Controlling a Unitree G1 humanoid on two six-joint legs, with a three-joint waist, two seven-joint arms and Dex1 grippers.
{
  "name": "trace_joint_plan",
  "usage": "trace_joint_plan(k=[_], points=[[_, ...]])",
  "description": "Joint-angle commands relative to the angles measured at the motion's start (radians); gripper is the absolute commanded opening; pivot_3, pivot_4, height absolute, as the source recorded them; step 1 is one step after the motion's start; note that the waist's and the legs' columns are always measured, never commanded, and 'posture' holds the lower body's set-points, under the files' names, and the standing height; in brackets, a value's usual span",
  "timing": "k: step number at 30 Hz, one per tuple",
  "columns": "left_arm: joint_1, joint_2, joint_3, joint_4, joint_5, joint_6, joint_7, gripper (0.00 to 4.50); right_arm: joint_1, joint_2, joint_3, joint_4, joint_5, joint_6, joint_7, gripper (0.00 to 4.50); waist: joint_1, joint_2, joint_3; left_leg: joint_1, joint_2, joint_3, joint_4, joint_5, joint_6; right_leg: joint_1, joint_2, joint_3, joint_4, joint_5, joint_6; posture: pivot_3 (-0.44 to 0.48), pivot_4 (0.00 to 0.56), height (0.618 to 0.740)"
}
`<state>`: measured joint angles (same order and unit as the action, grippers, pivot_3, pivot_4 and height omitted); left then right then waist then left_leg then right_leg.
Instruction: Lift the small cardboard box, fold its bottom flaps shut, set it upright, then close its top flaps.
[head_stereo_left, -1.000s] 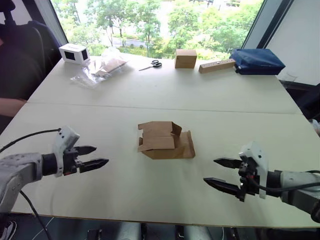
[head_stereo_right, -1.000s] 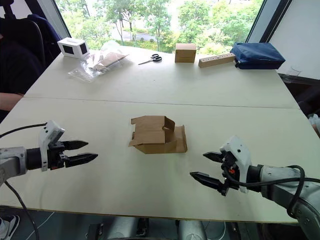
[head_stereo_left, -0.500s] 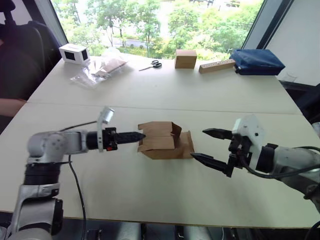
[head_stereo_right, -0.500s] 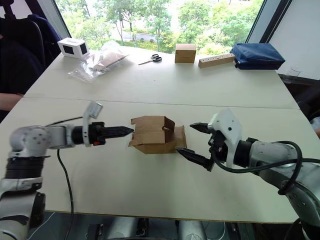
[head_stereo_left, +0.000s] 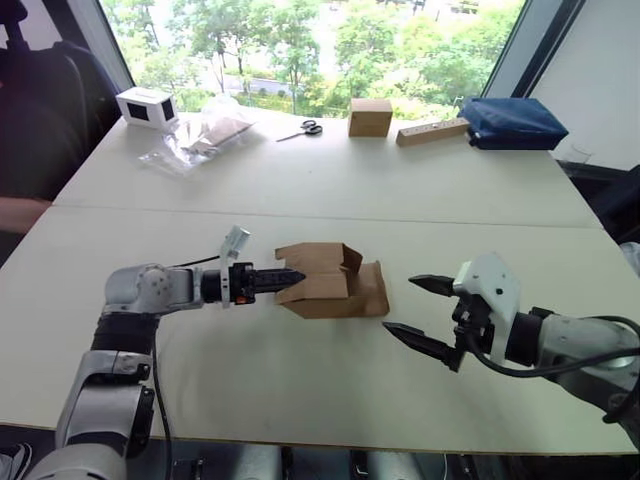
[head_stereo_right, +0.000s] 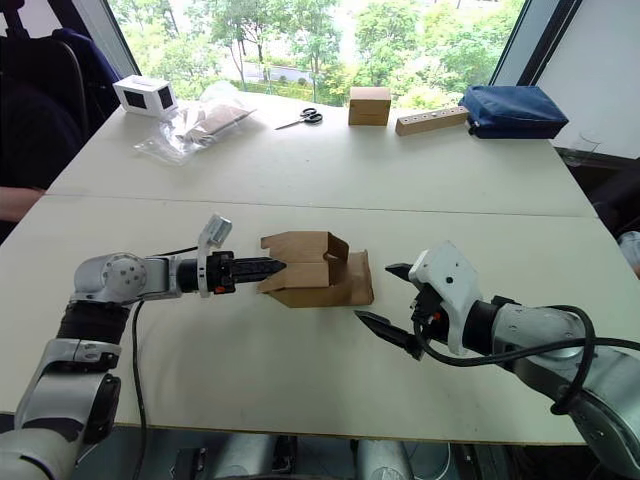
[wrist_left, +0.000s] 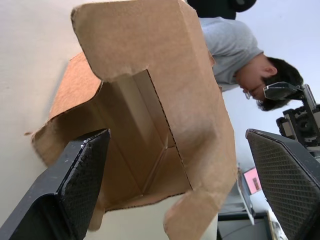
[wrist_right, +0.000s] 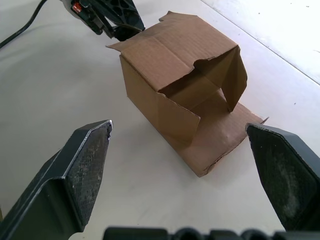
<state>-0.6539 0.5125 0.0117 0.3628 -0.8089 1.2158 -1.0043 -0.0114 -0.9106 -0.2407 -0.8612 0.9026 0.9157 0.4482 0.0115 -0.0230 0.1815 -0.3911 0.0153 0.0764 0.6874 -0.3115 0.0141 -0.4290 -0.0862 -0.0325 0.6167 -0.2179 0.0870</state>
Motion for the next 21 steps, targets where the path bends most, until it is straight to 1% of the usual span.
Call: trace_joint_plan(k=[1, 5, 10, 13, 14, 19, 21], points=[[-0.038, -0.01, -0.005, 0.029, 0.013, -0.018, -0.051, 4.46, 0.006, 0.009, -0.031, -0.036, 0.018, -0.012, -0.011, 4.5, 0.0, 0.0, 0.0, 0.0, 0.0, 0.0, 0.0, 0.0, 0.0, 0.0, 0.0, 0.0, 0.0, 0.0, 0.0, 0.0, 0.15, 0.74], [-0.082, -0.062, 0.015, 0.079, 0.013, -0.015, -0.048, 4.46, 0.016, 0.004, -0.038, -0.046, 0.021, -0.008, -0.028, 4.5, 0.003, 0.0, 0.0, 0.0, 0.0, 0.0, 0.0, 0.0, 0.0, 0.0, 0.0, 0.0, 0.0, 0.0, 0.0, 0.0, 0.15, 0.74], [-0.103, -0.089, 0.012, 0.073, 0.027, -0.008, -0.031, 4.46, 0.012, 0.011, -0.031, -0.06, 0.036, -0.003, -0.063, 4.5, -0.002, -0.001, 0.0, -0.001, 0.0, 0.0, 0.001, 0.0, 0.001, 0.0, 0.0, 0.0, 0.0, 0.0, 0.0, 0.0, 0.15, 0.74], [-0.108, -0.105, 0.01, 0.069, 0.034, -0.007, -0.02, 3.75, 0.009, 0.011, -0.031, -0.066, 0.047, 0.001, -0.084, 4.5, 0.0, -0.001, 0.0, 0.0, 0.0, 0.0, 0.001, 0.0, 0.001, 0.0, 0.0, 0.0, 0.0, 0.0, 0.0, 0.0, 0.15, 0.74], [-0.108, -0.109, 0.01, 0.066, 0.036, -0.005, -0.019, 3.28, 0.006, 0.01, -0.031, -0.067, 0.051, 0.003, -0.09, 4.5, 0.0, -0.001, 0.0, 0.0, 0.0, -0.001, 0.001, 0.0, 0.001, 0.0, 0.0, 0.0, 0.0, 0.0, 0.0, 0.0, 0.15, 0.74], [-0.109, -0.121, 0.02, 0.052, 0.031, 0.01, -0.009, 1.51, -0.002, 0.007, -0.029, -0.072, 0.072, 0.011, -0.115, 4.5, 0.001, -0.001, 0.0, -0.001, 0.0, 0.0, 0.001, 0.0, 0.001, 0.0, -0.001, 0.0, 0.0, 0.0, 0.0, 0.0, 0.15, 0.74], [-0.109, -0.125, 0.028, 0.045, 0.025, 0.02, -0.002, 0.69, -0.001, 0.007, -0.029, -0.071, 0.077, 0.011, -0.12, 4.5, 0.001, -0.001, 0.0, -0.001, 0.0, 0.0, 0.001, 0.0, 0.001, 0.0, -0.001, 0.0, 0.0, 0.0, 0.0, 0.0, 0.15, 0.74]])
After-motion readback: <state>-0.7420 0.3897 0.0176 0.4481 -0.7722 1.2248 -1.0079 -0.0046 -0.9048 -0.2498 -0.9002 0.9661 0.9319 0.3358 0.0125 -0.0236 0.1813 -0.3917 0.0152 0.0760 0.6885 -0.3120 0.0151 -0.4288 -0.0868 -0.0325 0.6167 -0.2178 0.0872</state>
